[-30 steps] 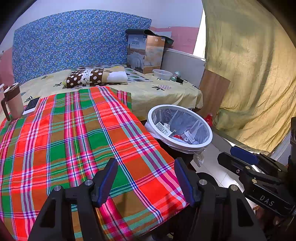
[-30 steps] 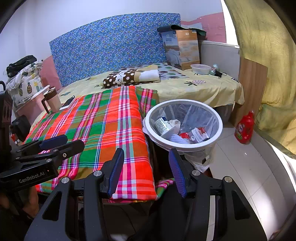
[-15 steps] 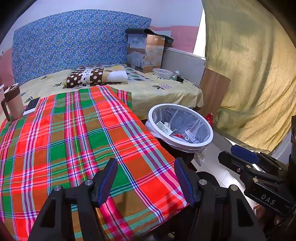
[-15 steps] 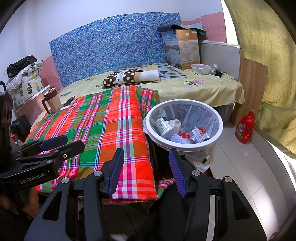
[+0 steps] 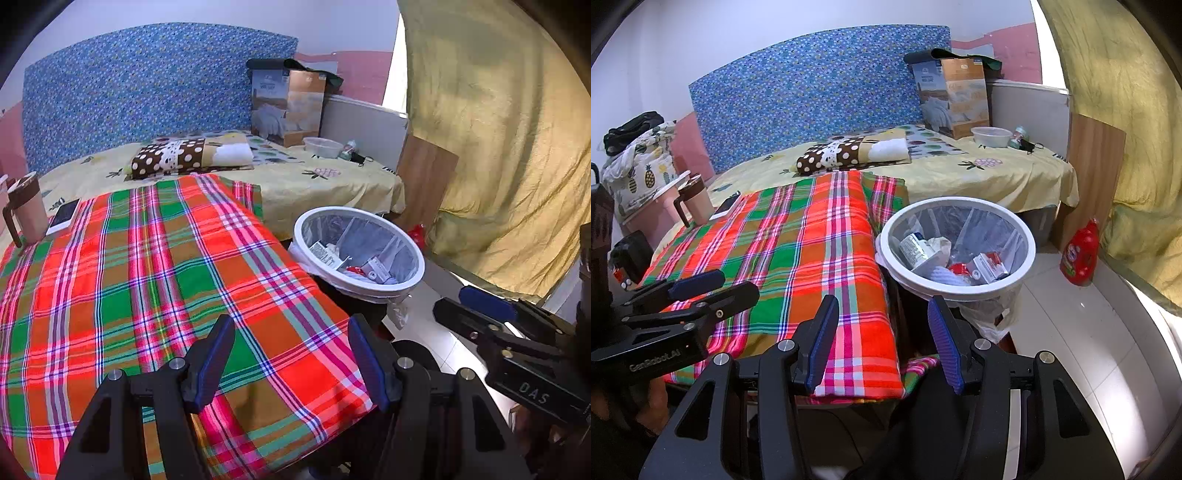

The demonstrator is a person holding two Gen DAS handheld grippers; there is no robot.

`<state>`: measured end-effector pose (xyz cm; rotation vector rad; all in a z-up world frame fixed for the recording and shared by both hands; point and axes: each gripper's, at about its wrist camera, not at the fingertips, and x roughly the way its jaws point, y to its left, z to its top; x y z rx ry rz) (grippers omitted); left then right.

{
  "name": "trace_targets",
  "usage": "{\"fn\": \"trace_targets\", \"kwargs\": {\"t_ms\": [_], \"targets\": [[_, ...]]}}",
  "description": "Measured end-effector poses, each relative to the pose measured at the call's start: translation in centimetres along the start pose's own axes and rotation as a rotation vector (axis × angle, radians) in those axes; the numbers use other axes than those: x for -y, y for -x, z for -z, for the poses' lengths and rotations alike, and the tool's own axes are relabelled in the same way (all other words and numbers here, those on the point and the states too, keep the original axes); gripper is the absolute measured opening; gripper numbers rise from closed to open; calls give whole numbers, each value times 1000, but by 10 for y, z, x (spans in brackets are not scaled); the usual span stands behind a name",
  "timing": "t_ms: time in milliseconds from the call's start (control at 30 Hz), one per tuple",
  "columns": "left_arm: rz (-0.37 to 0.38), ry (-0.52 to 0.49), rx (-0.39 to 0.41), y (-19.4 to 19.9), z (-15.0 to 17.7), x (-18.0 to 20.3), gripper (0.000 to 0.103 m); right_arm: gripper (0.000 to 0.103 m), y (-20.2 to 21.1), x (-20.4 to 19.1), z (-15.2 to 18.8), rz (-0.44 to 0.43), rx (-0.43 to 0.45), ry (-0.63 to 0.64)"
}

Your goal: Collect trash

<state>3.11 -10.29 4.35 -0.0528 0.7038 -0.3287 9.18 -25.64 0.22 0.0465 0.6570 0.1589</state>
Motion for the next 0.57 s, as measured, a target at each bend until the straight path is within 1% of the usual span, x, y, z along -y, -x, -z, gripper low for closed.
{"fn": "trace_targets", "kwargs": {"t_ms": [100,200,567], "targets": [[-30,-22,11,2,0,4,63,52,0,0,0,-1,1,1],[-17,-23,14,2,0,6,63,52,1,-1,0,-2,0,0],[-14,-5,6,0,1,2,63,52,1,-1,-1,-2,1,2]]}}
